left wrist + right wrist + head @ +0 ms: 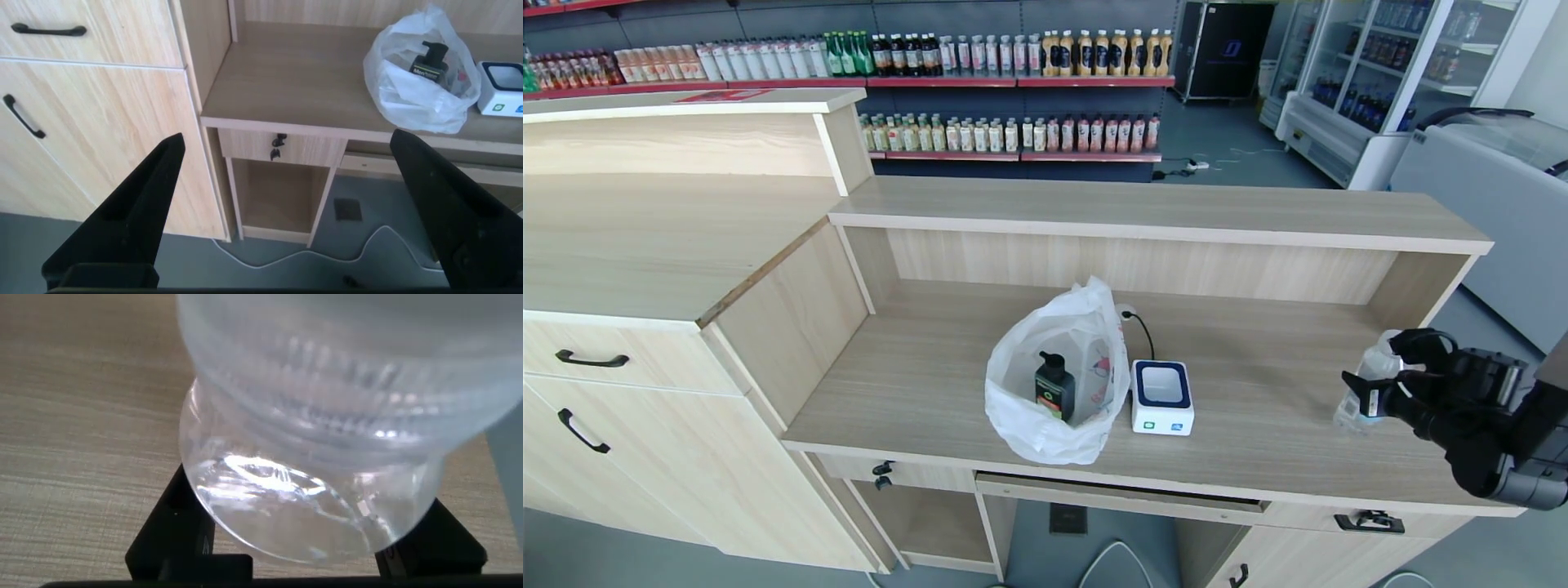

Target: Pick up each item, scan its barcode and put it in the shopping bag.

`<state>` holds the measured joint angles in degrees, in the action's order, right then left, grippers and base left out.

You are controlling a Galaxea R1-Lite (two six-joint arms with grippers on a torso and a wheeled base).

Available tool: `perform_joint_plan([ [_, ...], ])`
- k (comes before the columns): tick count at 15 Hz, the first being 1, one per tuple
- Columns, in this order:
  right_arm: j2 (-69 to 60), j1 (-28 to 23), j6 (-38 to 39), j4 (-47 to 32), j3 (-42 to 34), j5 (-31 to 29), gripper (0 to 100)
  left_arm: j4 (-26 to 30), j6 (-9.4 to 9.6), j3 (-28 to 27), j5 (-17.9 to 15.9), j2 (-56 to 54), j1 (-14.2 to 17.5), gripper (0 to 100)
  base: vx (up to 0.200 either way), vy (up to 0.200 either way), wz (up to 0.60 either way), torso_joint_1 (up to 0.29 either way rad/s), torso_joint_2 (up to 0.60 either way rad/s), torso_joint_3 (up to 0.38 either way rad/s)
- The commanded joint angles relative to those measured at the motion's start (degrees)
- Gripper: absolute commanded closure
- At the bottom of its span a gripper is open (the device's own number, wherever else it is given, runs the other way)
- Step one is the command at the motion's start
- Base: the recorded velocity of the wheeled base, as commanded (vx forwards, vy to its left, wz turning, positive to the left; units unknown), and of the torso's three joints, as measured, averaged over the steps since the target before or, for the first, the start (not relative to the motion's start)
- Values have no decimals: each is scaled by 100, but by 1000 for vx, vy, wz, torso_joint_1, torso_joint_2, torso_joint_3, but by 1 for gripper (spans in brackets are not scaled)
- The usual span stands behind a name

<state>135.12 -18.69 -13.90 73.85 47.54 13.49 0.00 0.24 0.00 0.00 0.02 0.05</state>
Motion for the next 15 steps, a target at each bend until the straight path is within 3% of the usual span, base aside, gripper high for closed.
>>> perform_joint_plan([
  [1, -1805, 129, 265, -1365, 97, 30, 100, 0, 2, 0, 0, -2, 4, 0, 0, 0, 0, 0, 0, 0],
  [3, -3079, 427, 933, -2929, 132, 22, 100, 0, 2, 0, 0, -2, 4, 0, 0, 0, 0, 0, 0, 0],
  [6, -4196, 779, 1733, -4133, 88, 74, 100, 0, 2, 0, 0, -2, 4, 0, 0, 0, 0, 0, 0, 0],
  [8, -4521, 1043, 2269, -4300, 71, 285, 100, 0, 2, 0, 0, -2, 4, 0, 0, 0, 0, 0, 0, 0],
  [10, -4688, 1385, 2304, -4300, 159, 320, 100, 0, 2, 0, 0, -2, 4, 0, 0, 0, 0, 0, 0, 0],
  [13, -5048, 1851, 2488, -4476, 168, 857, 100, 0, 2, 0, 0, -2, 4, 0, 0, 0, 0, 0, 0, 0],
  [15, -5338, 2458, 2567, -4836, 159, 874, 100, 0, 2, 0, 0, -2, 4, 0, 0, 0, 0, 0, 0, 0],
])
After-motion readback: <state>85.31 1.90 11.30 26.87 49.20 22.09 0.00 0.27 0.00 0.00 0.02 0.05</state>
